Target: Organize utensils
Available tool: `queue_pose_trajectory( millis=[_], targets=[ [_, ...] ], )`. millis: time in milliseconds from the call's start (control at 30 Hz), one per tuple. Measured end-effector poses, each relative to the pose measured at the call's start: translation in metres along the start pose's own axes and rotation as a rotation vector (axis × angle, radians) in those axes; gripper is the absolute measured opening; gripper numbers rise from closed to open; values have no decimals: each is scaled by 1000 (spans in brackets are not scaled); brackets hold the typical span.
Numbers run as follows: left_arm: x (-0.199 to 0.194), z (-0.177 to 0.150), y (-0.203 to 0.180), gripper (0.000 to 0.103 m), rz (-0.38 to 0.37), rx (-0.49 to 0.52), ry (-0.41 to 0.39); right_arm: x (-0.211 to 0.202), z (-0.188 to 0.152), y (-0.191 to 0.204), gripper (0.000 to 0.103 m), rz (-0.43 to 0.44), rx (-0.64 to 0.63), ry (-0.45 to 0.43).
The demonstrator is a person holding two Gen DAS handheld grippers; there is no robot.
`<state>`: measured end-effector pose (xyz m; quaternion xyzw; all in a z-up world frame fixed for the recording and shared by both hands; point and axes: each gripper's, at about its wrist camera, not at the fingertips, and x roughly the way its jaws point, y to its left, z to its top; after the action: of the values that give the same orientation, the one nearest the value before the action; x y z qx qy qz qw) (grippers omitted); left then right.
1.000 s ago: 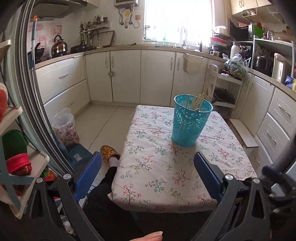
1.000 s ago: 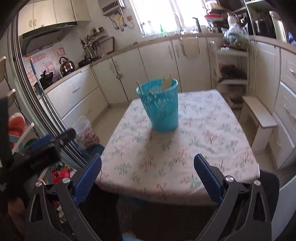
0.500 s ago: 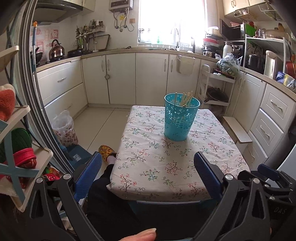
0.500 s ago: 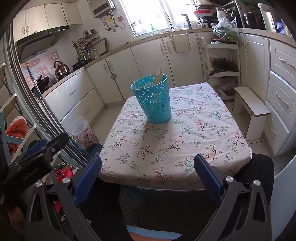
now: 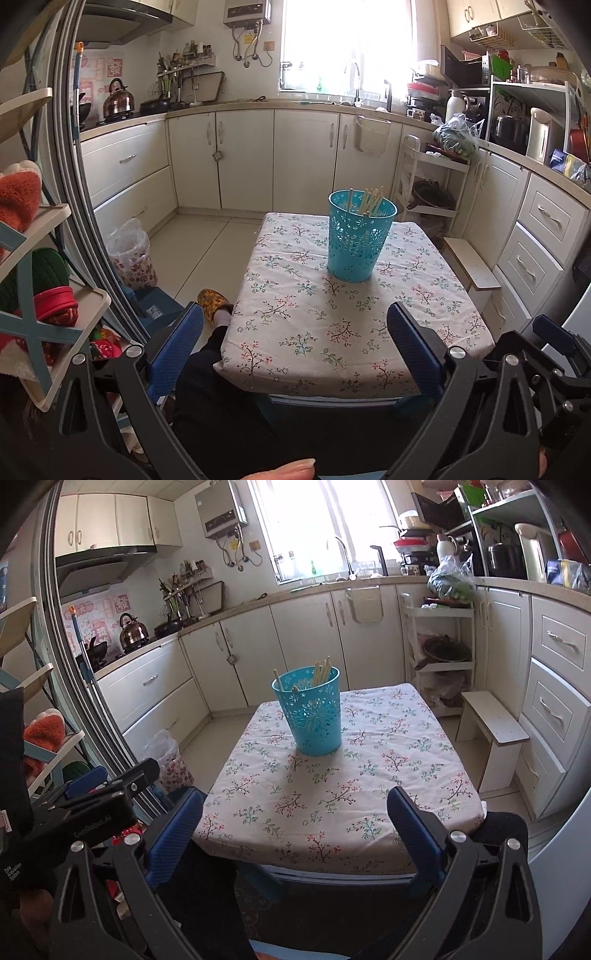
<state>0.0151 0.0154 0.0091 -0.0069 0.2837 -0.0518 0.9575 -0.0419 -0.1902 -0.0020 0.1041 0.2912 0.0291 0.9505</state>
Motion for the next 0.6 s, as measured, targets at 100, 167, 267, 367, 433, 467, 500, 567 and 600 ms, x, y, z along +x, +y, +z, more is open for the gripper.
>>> queue_pose_trajectory(
  millis=[100, 167, 267, 367, 433, 467, 500, 567, 600],
  targets=[
    [-1, 0, 1, 96, 6, -6, -3, -2, 0, 1, 96, 3, -7, -10],
    [-3, 0, 1, 96, 9, -9, -6, -3, 0, 2, 96, 3, -10, -18],
    [-3, 0, 3, 96, 9, -11, -6, -6, 0, 5, 96, 1, -20, -33],
    [-5, -1, 3, 96, 12, -12, -10, -9, -1, 6, 96, 3, -31, -49],
    [-6, -1, 3, 96, 13, -13, -14, -10, 0, 7, 96, 3, -38, -54],
    [-7, -1, 4, 96, 14, -13, -15, -10, 0, 8, 96, 3, -40, -55],
    [-7, -1, 3, 96, 15, -13, -15, -10, 0, 8, 96, 2, -39, -55],
    [-8, 0, 2, 96, 17, -12, -18, -9, 0, 8, 96, 1, -37, -55],
    [-8, 0, 2, 96, 17, -12, -18, -9, 0, 8, 96, 2, -37, -55]
  ],
)
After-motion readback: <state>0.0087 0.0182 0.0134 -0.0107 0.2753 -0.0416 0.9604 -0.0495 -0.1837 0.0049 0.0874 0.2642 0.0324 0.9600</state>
